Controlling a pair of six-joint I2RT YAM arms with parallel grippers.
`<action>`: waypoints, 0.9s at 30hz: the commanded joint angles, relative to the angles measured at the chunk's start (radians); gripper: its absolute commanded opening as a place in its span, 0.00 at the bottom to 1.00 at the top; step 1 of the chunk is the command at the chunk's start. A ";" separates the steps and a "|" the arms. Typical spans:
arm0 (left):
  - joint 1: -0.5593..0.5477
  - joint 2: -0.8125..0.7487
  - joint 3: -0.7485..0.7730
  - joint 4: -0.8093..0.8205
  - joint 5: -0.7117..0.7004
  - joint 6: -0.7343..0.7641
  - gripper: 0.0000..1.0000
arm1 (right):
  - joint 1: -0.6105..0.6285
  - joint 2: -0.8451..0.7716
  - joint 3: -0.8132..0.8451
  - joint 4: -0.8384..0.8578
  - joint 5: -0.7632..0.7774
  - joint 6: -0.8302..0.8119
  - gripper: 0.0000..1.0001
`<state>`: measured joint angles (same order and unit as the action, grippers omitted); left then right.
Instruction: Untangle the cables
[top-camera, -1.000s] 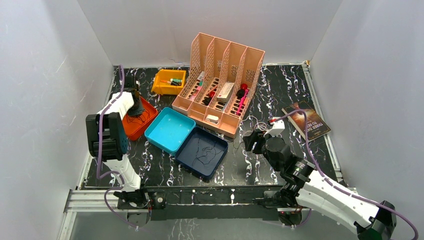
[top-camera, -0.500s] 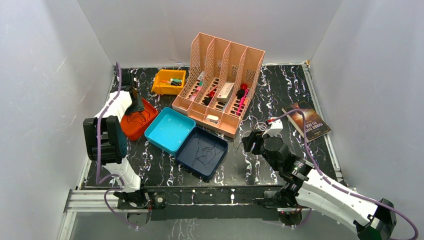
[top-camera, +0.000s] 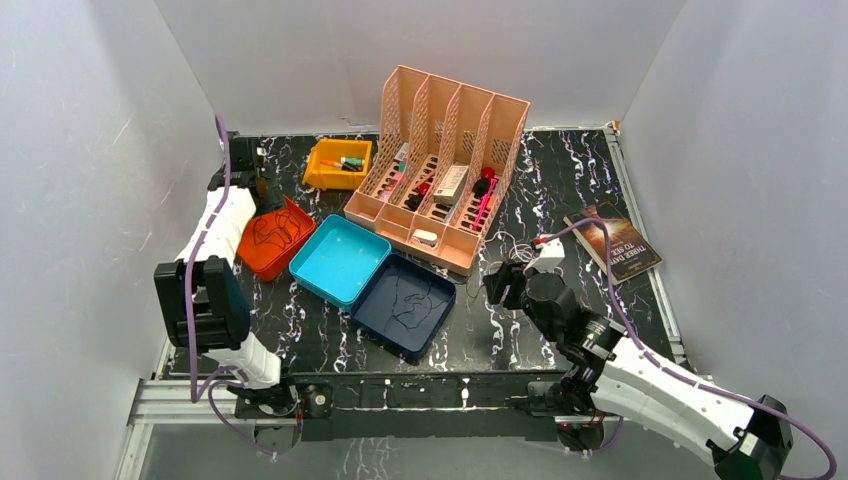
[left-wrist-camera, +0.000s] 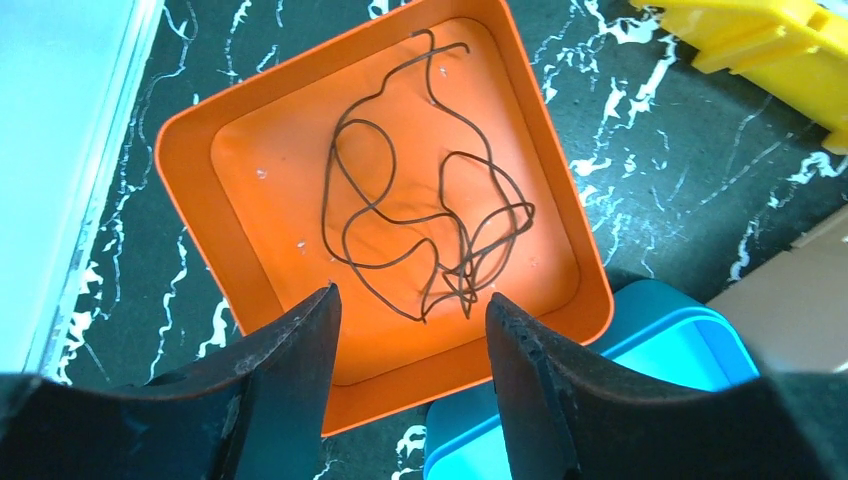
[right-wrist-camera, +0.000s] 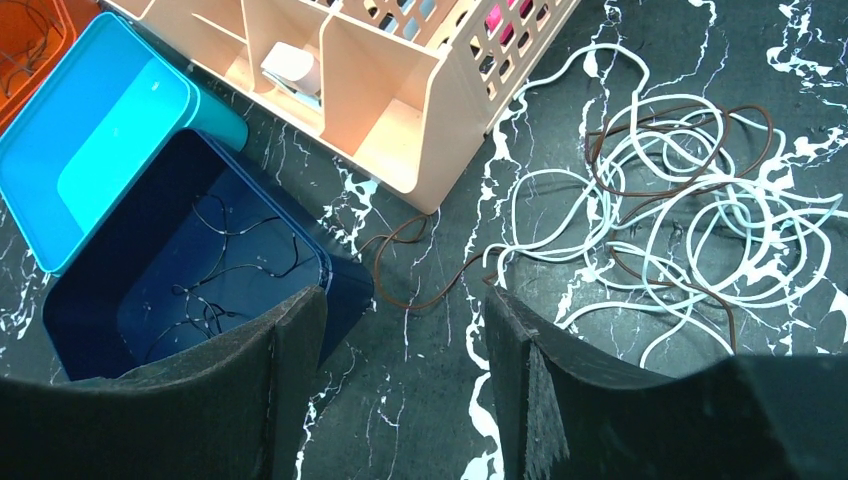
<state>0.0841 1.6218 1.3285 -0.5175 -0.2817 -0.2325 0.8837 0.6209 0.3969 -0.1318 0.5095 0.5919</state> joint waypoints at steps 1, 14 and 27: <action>0.008 -0.085 -0.043 0.048 0.089 -0.006 0.55 | -0.003 0.001 0.050 0.040 0.016 0.002 0.67; 0.008 0.079 0.021 0.028 0.186 0.020 0.33 | -0.003 -0.032 0.031 0.022 0.027 0.024 0.68; 0.008 0.195 0.096 -0.041 0.128 0.037 0.11 | -0.003 -0.042 0.023 0.018 0.025 0.029 0.68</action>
<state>0.0841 1.8015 1.3762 -0.5034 -0.1215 -0.2089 0.8837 0.5884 0.3969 -0.1326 0.5205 0.6083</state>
